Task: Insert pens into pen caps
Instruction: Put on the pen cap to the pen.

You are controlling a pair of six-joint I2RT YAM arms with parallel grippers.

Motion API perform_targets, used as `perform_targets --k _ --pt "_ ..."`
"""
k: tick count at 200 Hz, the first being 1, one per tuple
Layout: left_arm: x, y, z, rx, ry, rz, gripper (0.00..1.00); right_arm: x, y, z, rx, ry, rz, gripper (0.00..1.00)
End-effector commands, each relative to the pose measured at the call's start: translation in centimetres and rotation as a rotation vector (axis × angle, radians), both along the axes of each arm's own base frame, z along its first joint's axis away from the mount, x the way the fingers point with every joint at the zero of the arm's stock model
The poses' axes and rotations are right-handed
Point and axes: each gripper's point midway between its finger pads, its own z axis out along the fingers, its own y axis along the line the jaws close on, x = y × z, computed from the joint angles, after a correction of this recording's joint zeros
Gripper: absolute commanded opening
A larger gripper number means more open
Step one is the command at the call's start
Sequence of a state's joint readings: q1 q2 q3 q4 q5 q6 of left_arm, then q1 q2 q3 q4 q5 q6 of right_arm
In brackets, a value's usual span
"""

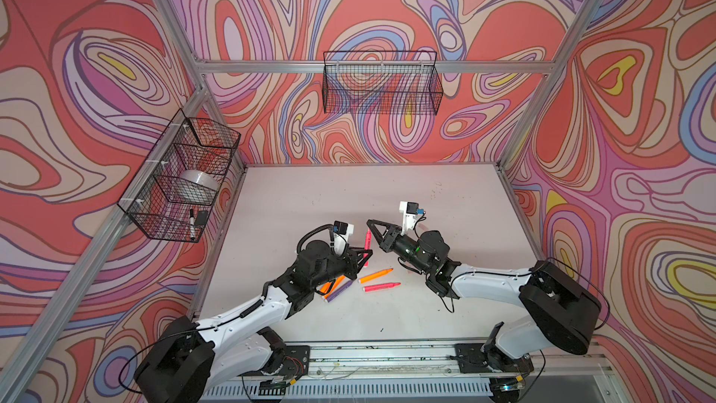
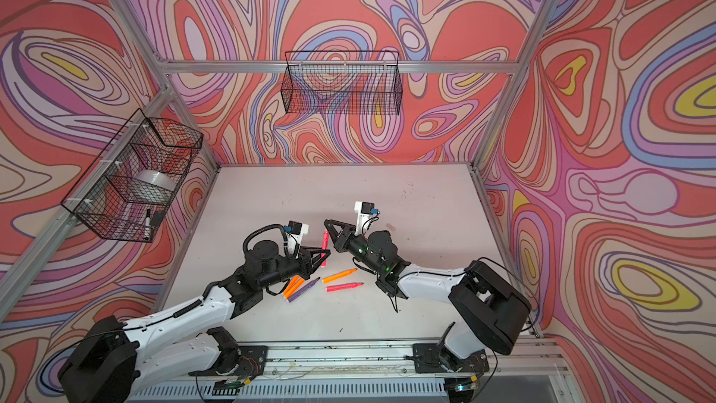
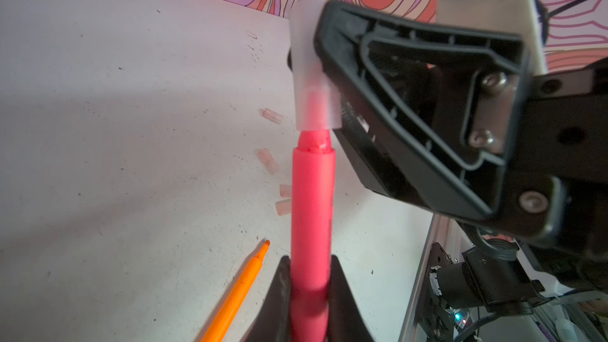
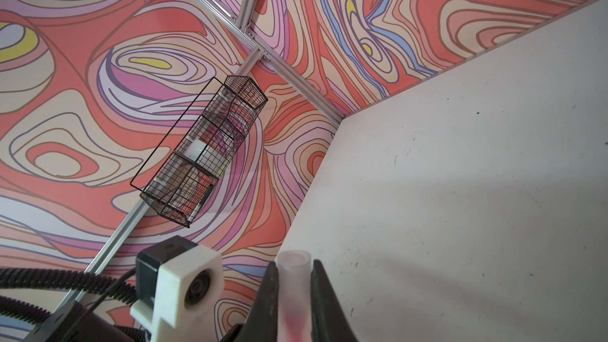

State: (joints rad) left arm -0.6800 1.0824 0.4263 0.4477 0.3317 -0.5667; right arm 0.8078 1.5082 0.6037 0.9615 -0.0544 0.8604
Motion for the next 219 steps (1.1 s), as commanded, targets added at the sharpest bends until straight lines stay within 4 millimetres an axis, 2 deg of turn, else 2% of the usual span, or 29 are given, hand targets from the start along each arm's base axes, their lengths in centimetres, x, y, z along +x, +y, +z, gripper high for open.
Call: perform_targets --k 1,47,68,114,144,167,190,219 --pt "1.5 0.6 1.8 -0.083 -0.026 0.056 0.00 -1.9 0.9 -1.4 -0.015 -0.016 0.080 0.00" --pt "1.6 0.8 1.7 -0.086 -0.020 0.053 0.00 -3.5 1.6 -1.9 -0.034 -0.031 0.153 0.00" --pt "1.6 1.1 1.7 -0.075 -0.033 0.064 0.00 -3.8 1.8 -3.0 -0.056 0.022 0.144 0.00" --pt "2.7 3.0 1.5 0.034 -0.083 0.168 0.00 -5.4 3.2 -4.5 -0.106 0.068 0.132 0.00" --pt "3.5 4.4 2.2 0.092 -0.128 0.246 0.00 -6.2 3.1 -5.8 -0.161 0.097 0.069 0.00" --pt "3.4 4.2 3.0 0.094 -0.163 0.226 0.00 -6.6 3.5 -6.4 -0.197 0.122 0.034 0.00" --pt "3.4 4.5 3.1 0.089 -0.168 0.238 0.00 -7.3 3.7 -6.4 -0.236 0.122 -0.016 0.00" --pt "3.2 4.1 3.2 0.082 -0.172 0.213 0.00 -7.3 3.8 -5.0 -0.237 0.074 -0.022 0.00"
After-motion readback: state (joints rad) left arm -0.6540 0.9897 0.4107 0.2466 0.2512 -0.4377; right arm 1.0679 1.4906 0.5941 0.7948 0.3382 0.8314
